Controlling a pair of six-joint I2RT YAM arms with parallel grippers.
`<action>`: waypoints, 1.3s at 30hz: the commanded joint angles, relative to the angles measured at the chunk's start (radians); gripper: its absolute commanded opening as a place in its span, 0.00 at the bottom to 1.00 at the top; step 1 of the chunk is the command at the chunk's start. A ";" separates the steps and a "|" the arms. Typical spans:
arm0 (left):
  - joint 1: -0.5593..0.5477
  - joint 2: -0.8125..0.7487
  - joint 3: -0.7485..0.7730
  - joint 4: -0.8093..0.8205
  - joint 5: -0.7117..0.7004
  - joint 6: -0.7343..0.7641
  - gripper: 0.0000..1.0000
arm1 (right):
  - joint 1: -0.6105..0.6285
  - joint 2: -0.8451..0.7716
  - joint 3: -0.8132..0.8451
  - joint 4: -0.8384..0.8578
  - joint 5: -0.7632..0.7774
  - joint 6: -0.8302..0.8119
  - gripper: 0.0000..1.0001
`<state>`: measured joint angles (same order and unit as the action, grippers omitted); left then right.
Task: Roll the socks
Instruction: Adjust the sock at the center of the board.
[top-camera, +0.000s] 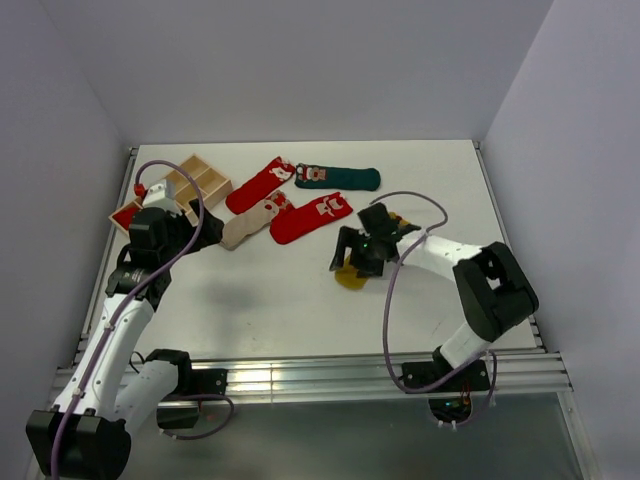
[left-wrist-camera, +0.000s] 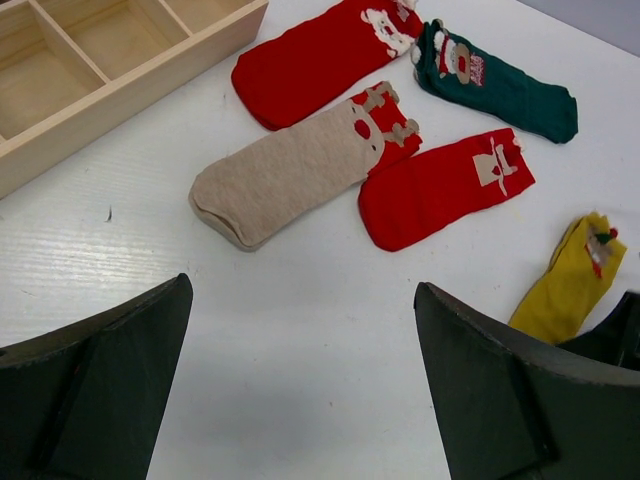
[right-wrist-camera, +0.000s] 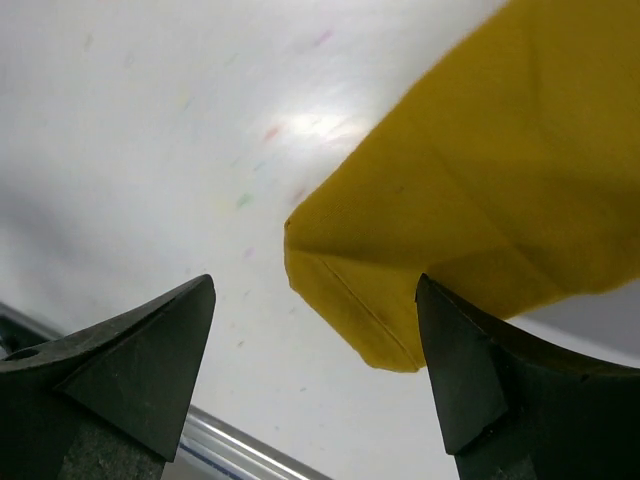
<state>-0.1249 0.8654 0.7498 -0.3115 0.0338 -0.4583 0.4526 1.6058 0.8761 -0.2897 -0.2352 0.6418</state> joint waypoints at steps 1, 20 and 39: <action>-0.007 -0.026 0.019 0.025 0.031 0.000 0.97 | 0.136 -0.062 -0.035 0.099 0.008 0.102 0.88; -0.018 -0.012 0.019 0.017 0.038 -0.008 0.97 | 0.287 -0.110 0.047 -0.104 0.126 -0.137 0.89; -0.018 -0.012 0.014 0.009 0.018 -0.002 0.97 | 0.287 0.333 0.576 -0.005 0.028 -0.177 0.86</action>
<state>-0.1394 0.8612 0.7498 -0.3195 0.0551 -0.4610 0.7589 1.9724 1.3693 -0.3218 -0.2386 0.5068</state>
